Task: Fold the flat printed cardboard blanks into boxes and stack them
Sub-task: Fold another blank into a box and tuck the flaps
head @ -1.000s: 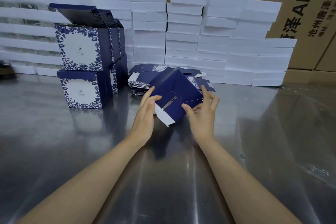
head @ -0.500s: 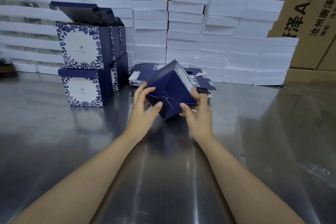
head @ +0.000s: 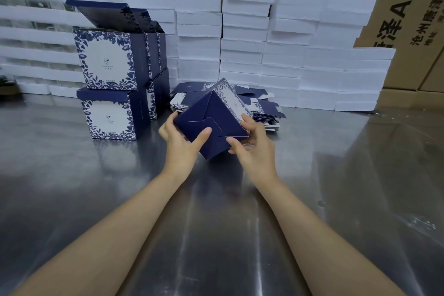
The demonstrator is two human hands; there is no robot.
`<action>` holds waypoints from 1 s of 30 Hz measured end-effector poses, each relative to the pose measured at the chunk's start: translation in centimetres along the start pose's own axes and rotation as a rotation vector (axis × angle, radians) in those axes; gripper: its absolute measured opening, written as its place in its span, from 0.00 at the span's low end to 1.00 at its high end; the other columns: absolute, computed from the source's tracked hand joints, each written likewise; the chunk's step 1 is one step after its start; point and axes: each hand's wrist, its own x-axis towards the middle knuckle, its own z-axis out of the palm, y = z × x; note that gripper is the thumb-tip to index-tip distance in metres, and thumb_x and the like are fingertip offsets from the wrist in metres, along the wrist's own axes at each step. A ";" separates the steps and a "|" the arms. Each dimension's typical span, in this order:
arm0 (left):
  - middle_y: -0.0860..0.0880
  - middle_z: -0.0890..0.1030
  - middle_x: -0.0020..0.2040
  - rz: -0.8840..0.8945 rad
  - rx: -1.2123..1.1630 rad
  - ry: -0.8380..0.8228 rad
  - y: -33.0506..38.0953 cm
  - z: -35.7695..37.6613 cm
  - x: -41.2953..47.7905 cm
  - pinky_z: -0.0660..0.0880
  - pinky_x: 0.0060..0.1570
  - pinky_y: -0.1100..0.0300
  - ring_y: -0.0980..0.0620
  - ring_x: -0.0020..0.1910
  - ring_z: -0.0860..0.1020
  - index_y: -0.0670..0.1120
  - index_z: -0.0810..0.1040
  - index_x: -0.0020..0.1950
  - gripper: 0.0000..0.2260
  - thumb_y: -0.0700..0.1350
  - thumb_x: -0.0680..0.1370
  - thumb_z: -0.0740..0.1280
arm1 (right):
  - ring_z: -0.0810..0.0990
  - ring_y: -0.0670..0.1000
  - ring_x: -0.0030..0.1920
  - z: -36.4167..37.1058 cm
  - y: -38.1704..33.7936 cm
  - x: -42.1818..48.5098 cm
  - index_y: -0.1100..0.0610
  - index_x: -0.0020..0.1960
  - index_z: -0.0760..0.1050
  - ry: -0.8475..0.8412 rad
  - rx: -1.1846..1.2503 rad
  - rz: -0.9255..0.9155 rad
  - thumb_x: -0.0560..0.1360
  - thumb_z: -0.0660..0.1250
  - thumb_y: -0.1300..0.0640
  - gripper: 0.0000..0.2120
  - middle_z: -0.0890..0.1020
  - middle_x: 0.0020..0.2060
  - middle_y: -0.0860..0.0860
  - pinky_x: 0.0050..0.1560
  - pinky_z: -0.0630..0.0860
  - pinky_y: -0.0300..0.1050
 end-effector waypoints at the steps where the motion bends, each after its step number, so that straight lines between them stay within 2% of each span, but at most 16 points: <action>1: 0.52 0.59 0.65 0.002 0.013 0.010 -0.1 0.0 0.0 0.66 0.55 0.79 0.72 0.56 0.70 0.47 0.58 0.72 0.35 0.45 0.72 0.76 | 0.82 0.42 0.38 0.1 0.1 -0.1 0.47 0.56 0.72 -0.008 -0.005 0.006 0.71 0.75 0.64 0.20 0.71 0.60 0.31 0.37 0.80 0.35; 3: 0.55 0.66 0.60 0.005 0.002 0.029 -0.2 0.1 -0.1 0.66 0.48 0.81 0.74 0.53 0.70 0.50 0.58 0.66 0.31 0.44 0.72 0.75 | 0.82 0.42 0.36 0.2 0.3 -0.2 0.55 0.62 0.73 -0.018 -0.021 0.018 0.71 0.75 0.64 0.22 0.72 0.55 0.26 0.37 0.80 0.35; 5: 0.61 0.66 0.56 0.029 0.003 0.042 -0.3 0.3 -0.1 0.66 0.44 0.82 0.81 0.48 0.69 0.50 0.58 0.63 0.29 0.42 0.72 0.75 | 0.81 0.42 0.35 0.2 0.3 -0.2 0.57 0.63 0.72 -0.034 -0.044 0.022 0.71 0.75 0.64 0.23 0.72 0.53 0.24 0.37 0.80 0.35; 9: 0.65 0.66 0.56 0.053 0.007 0.049 -0.5 0.1 -0.1 0.66 0.47 0.81 0.80 0.49 0.69 0.51 0.59 0.62 0.29 0.40 0.72 0.75 | 0.82 0.45 0.36 0.1 -0.1 -0.2 0.49 0.58 0.72 -0.054 -0.045 0.025 0.71 0.74 0.64 0.21 0.72 0.58 0.30 0.38 0.81 0.38; 12: 0.65 0.65 0.57 0.060 0.015 0.056 -0.5 0.1 -0.1 0.65 0.49 0.81 0.80 0.51 0.68 0.51 0.60 0.62 0.29 0.39 0.72 0.75 | 0.82 0.47 0.37 0.1 0.1 -0.3 0.54 0.62 0.72 -0.062 -0.054 0.035 0.71 0.74 0.65 0.23 0.73 0.55 0.27 0.38 0.81 0.39; 18: 0.65 0.65 0.57 0.068 0.024 0.079 -0.3 0.1 -0.1 0.62 0.50 0.83 0.81 0.51 0.66 0.47 0.61 0.65 0.28 0.37 0.73 0.74 | 0.81 0.44 0.36 0.1 0.2 -0.2 0.55 0.63 0.71 -0.075 -0.104 0.012 0.72 0.74 0.64 0.23 0.73 0.53 0.23 0.40 0.81 0.39; 20: 0.65 0.65 0.57 0.056 0.024 0.080 -0.1 0.1 -0.2 0.62 0.51 0.82 0.76 0.52 0.68 0.47 0.61 0.66 0.28 0.38 0.73 0.74 | 0.82 0.44 0.37 0.2 0.3 -0.2 0.56 0.64 0.71 -0.076 -0.117 0.008 0.72 0.74 0.64 0.23 0.73 0.53 0.22 0.40 0.81 0.38; 23: 0.59 0.67 0.59 0.040 0.020 0.082 0.2 0.1 -0.3 0.64 0.53 0.80 0.62 0.56 0.70 0.49 0.61 0.65 0.28 0.38 0.73 0.73 | 0.82 0.43 0.38 0.1 0.3 -0.2 0.53 0.62 0.71 -0.080 -0.125 -0.004 0.72 0.74 0.64 0.22 0.72 0.54 0.22 0.40 0.82 0.40; 27: 0.55 0.68 0.62 0.042 0.021 0.087 0.3 0.0 -0.4 0.66 0.54 0.78 0.57 0.58 0.72 0.50 0.61 0.64 0.27 0.39 0.73 0.73 | 0.82 0.44 0.39 0.1 0.3 -0.2 0.54 0.63 0.71 -0.083 -0.134 -0.010 0.72 0.74 0.63 0.23 0.73 0.54 0.23 0.41 0.82 0.42; 30: 0.53 0.68 0.64 0.036 0.023 0.083 0.5 -0.1 -0.5 0.69 0.59 0.70 0.54 0.61 0.72 0.52 0.60 0.63 0.27 0.39 0.74 0.73 | 0.82 0.44 0.38 0.1 0.4 -0.2 0.54 0.63 0.71 -0.078 -0.136 -0.006 0.72 0.74 0.63 0.23 0.73 0.54 0.24 0.41 0.83 0.44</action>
